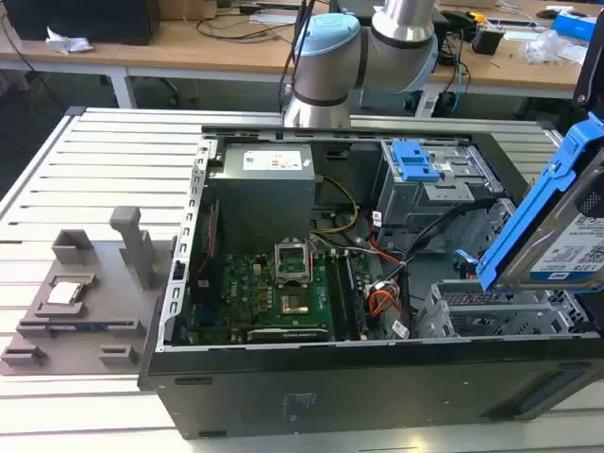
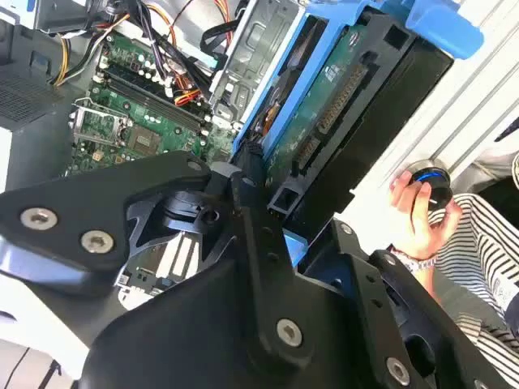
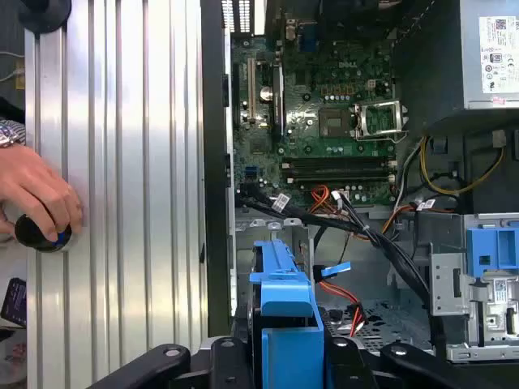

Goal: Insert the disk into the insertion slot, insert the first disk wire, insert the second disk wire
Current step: 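Insert the disk into the insertion slot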

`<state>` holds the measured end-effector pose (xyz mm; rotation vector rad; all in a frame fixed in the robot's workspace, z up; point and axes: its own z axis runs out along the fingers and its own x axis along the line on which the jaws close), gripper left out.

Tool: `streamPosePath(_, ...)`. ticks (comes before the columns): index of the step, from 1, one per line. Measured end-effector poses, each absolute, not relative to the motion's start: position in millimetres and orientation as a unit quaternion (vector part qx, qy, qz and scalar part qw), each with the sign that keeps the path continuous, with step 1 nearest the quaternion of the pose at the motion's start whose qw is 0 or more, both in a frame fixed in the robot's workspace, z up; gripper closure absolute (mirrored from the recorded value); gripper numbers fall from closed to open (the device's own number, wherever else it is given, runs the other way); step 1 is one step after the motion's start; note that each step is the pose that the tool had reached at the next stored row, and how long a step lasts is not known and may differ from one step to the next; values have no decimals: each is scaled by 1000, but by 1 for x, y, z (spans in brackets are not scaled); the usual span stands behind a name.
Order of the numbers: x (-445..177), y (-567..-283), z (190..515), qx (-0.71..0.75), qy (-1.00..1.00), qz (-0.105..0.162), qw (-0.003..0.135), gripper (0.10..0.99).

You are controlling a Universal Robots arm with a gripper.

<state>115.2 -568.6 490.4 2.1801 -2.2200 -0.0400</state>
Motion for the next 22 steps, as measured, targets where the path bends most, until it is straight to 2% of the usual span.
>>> streamPosePath(22, 110, -560, 454, 701, -713, -13, 15, 722)
